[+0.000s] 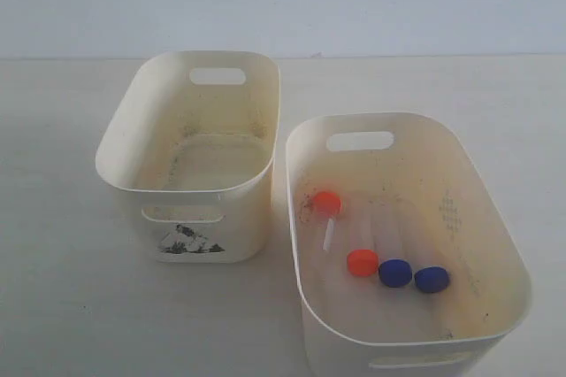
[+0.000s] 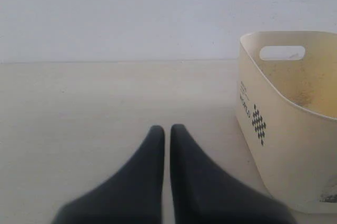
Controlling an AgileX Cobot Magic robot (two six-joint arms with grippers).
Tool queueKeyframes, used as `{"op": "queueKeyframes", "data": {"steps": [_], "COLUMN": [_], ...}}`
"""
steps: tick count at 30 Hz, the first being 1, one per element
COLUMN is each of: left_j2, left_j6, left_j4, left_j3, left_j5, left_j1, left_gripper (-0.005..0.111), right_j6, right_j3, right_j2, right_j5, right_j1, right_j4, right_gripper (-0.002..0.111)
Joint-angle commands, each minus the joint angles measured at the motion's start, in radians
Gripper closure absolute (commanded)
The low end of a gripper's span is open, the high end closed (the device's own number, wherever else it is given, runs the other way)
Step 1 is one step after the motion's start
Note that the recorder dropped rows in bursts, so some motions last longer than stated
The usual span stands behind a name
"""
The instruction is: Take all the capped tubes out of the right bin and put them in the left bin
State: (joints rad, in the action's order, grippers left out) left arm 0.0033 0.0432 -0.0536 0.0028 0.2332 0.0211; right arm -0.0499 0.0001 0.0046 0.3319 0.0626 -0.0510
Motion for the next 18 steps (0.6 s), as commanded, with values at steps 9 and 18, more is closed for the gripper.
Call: {"op": "queueKeyframes", "data": {"steps": [9,18], "left_j2": [-0.003,-0.003], "left_j6": [-0.008,-0.008], "left_j4": [0.000,0.000], "left_j3": [-0.003,-0.003], "left_j5": [-0.002,-0.002], "left_j1": [-0.001,-0.001], "left_gripper": [0.102,0.102], "right_j6": [-0.003,-0.003], "right_j3": [0.000,0.000], "right_j2": [-0.005,-0.005], "right_j5": [-0.007,-0.305], "right_j1": [0.002,0.002], "right_j4": [0.000,0.000], "right_gripper": [0.107,0.107]}}
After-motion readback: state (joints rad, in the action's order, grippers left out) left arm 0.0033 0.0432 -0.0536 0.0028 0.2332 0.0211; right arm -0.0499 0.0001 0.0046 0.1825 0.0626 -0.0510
